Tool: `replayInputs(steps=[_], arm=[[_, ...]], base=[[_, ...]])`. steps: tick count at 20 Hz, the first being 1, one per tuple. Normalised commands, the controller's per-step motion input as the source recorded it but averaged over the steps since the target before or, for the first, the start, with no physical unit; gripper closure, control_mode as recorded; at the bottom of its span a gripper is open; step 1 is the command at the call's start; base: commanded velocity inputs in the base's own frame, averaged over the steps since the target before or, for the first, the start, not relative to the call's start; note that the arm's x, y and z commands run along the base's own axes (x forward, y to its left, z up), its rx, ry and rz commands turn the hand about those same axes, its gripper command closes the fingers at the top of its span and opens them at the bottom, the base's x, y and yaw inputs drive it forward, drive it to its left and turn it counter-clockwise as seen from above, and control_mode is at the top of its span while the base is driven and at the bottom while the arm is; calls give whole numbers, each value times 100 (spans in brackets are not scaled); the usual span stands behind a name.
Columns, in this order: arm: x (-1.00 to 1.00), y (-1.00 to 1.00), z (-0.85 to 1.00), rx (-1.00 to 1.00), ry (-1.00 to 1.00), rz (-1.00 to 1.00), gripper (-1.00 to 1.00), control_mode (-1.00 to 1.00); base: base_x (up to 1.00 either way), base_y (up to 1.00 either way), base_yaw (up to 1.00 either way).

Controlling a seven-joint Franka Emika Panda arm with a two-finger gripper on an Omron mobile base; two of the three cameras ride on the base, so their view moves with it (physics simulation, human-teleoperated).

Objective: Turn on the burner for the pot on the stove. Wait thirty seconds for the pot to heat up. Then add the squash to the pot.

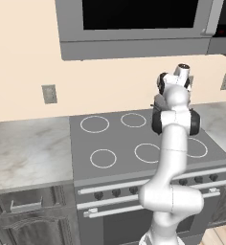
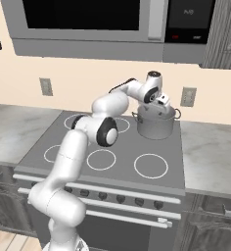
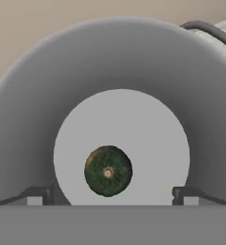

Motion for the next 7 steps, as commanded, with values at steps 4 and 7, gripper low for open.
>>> replayInputs(steps=[4, 7], arm=[[-76, 0, 16, 0, -5, 0, -100, -100], [-94, 0, 27, 0, -12, 0, -100, -100]], base=[[0, 0, 0], [0, 0, 0]])
